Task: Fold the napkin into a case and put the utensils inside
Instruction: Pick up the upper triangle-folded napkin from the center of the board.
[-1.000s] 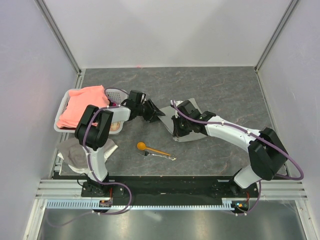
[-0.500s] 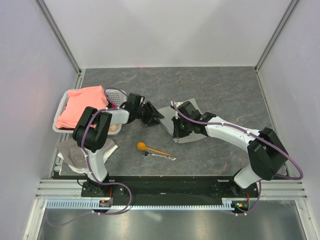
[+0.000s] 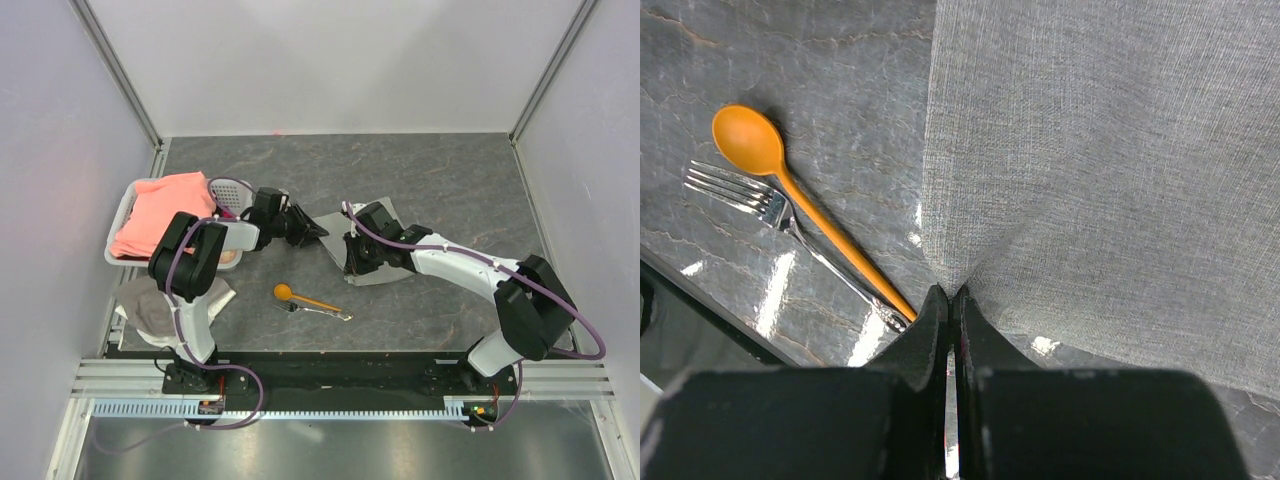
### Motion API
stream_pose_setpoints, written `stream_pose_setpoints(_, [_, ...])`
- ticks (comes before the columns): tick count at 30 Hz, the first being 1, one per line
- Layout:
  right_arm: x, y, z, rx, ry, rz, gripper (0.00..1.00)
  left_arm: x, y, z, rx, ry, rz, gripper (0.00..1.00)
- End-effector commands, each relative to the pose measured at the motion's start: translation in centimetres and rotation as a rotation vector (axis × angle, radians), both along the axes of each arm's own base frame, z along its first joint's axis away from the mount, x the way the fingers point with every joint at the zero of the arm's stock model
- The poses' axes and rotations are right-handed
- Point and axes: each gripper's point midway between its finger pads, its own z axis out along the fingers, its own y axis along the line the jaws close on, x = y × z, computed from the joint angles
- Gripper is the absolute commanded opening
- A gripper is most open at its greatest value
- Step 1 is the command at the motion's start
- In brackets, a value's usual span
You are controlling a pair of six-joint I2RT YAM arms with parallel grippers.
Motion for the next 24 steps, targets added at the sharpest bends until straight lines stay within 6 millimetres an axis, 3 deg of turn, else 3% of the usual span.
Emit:
stream_pose_setpoints(1, [-0.2, 0.1, 0.8, 0.042, -0.020, 0.003, 0.00, 0.9, 2.0, -0.7, 0.050, 0.051, 0.088, 0.20])
stream_pose_setpoints(3, [-0.5, 0.1, 0.7, 0.047, -0.013, 0.009, 0.00, 0.8, 3.2, -0.2, 0.152, 0.017, 0.077, 0.08])
stream_pose_setpoints(6, [-1.8, -0.1, -0.4, 0.064, 0.023, 0.033, 0.00, 1.5, 5.0, 1.7, 0.275, -0.078, 0.083, 0.02])
stream_pose_setpoints(12, [-4.9, 2.5, -2.2, 0.192, 0.131, 0.092, 0.00, -0.3, 8.4, 2.3, 0.472, -0.115, 0.069, 0.02])
stream_pose_setpoints(17, [-6.6, 5.7, -1.6, 0.355, 0.195, 0.138, 0.00, -1.0, 10.4, 3.8, 0.617, -0.160, 0.086, 0.02])
stream_pose_setpoints(20, [-7.0, 6.4, -0.7, 0.412, 0.205, 0.158, 0.00, -0.5, 10.6, 5.2, 0.733, -0.204, 0.102, 0.02])
stream_pose_setpoints(22, [-6.6, 6.2, -0.2, 0.438, 0.207, 0.159, 0.00, 0.2, 9.2, 6.6, 0.749, -0.248, 0.092, 0.02])
stream_pose_setpoints(23, [-6.5, 6.0, -0.1, 0.447, 0.212, 0.149, 0.00, 0.3, 9.3, 6.0, 0.794, -0.232, 0.087, 0.02])
stream_pose_setpoints(24, [-6.5, 5.4, -0.5, 0.450, 0.227, 0.139, 0.00, 1.0, 7.9, 7.2, 0.796, -0.263, 0.079, 0.02])
